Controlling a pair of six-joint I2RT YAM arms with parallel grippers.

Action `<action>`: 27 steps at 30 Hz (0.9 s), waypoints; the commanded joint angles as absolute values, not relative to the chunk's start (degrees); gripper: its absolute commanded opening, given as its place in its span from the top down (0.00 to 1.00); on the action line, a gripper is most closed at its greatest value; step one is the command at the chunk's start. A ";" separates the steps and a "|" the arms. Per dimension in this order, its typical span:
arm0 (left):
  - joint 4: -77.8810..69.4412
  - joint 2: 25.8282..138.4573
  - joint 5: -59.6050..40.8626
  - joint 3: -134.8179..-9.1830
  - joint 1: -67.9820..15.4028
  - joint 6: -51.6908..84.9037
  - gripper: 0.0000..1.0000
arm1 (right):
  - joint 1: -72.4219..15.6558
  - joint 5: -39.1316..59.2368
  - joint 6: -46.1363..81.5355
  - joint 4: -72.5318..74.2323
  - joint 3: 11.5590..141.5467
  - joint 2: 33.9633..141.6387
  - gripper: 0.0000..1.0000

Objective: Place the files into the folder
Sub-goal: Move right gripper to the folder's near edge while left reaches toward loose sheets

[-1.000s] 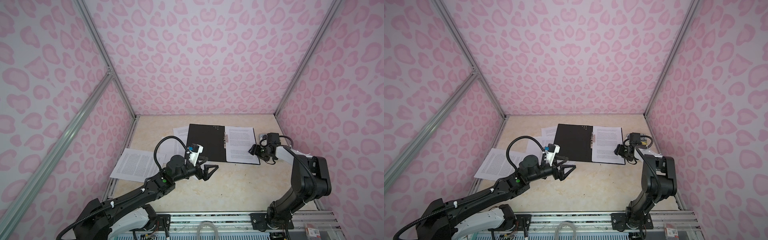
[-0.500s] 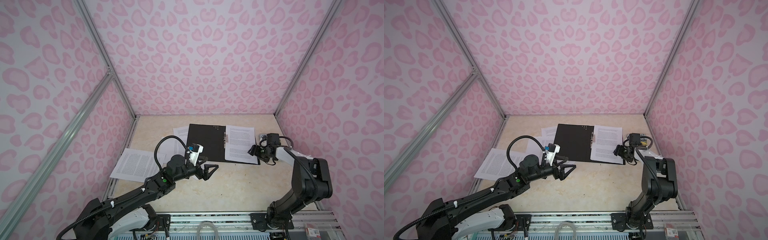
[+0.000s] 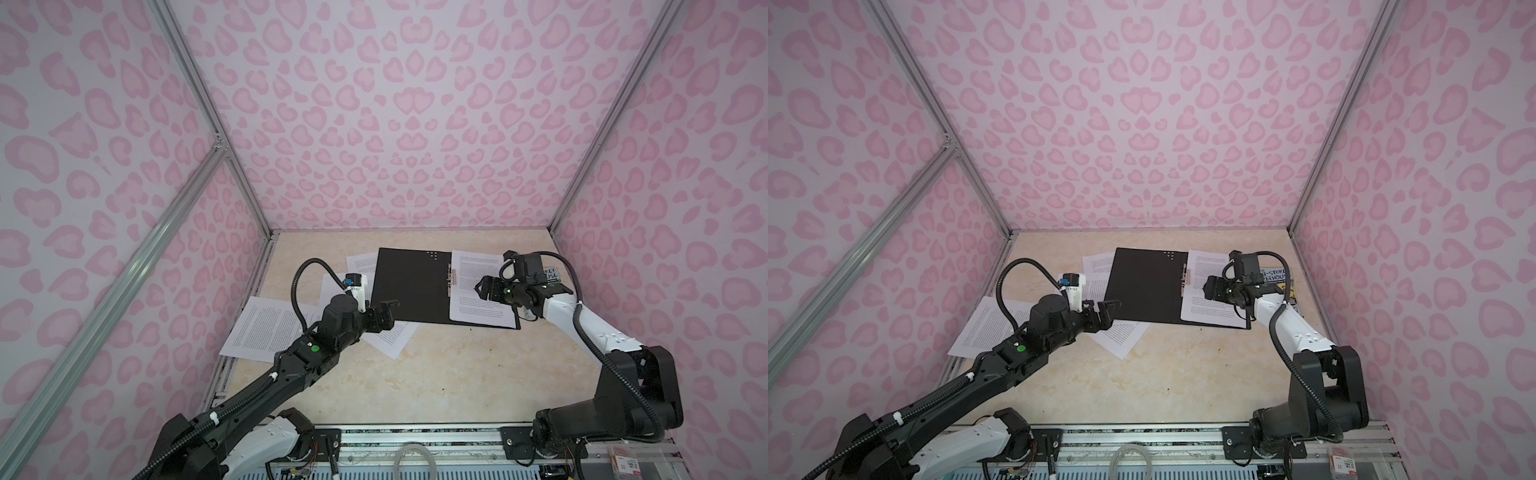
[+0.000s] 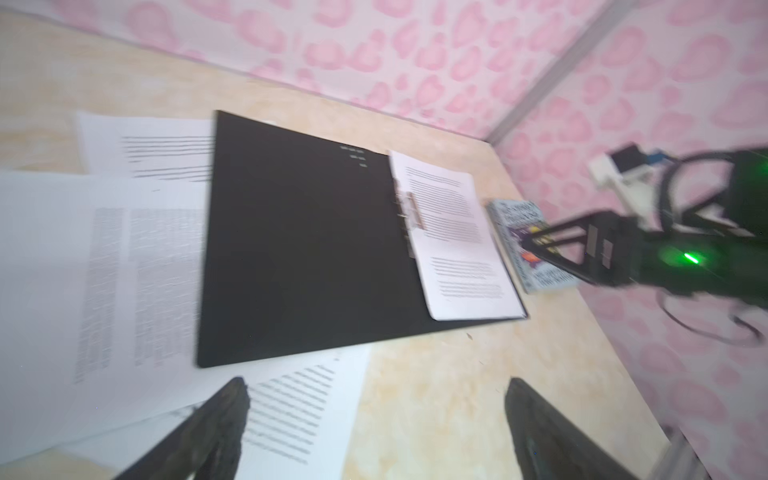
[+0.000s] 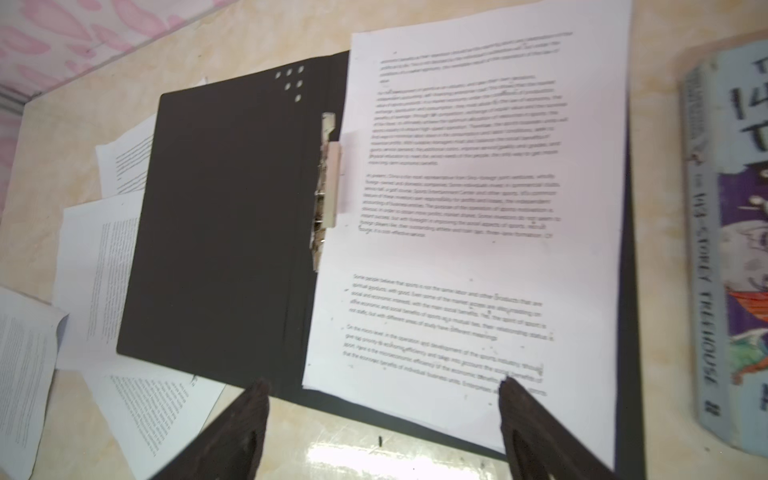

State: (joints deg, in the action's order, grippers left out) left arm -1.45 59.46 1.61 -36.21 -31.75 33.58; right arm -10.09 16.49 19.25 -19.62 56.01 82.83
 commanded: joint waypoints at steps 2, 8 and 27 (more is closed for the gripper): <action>9.34 61.58 4.85 -35.26 -21.72 38.83 0.03 | -15.27 16.65 18.57 -18.24 54.68 81.79 0.14; 14.09 71.62 5.30 -40.28 -9.32 40.47 0.03 | -22.06 18.18 21.69 -9.07 47.74 80.03 0.15; 14.00 89.05 3.88 -51.23 16.91 44.21 0.03 | -34.62 16.45 23.15 2.41 43.98 86.76 0.14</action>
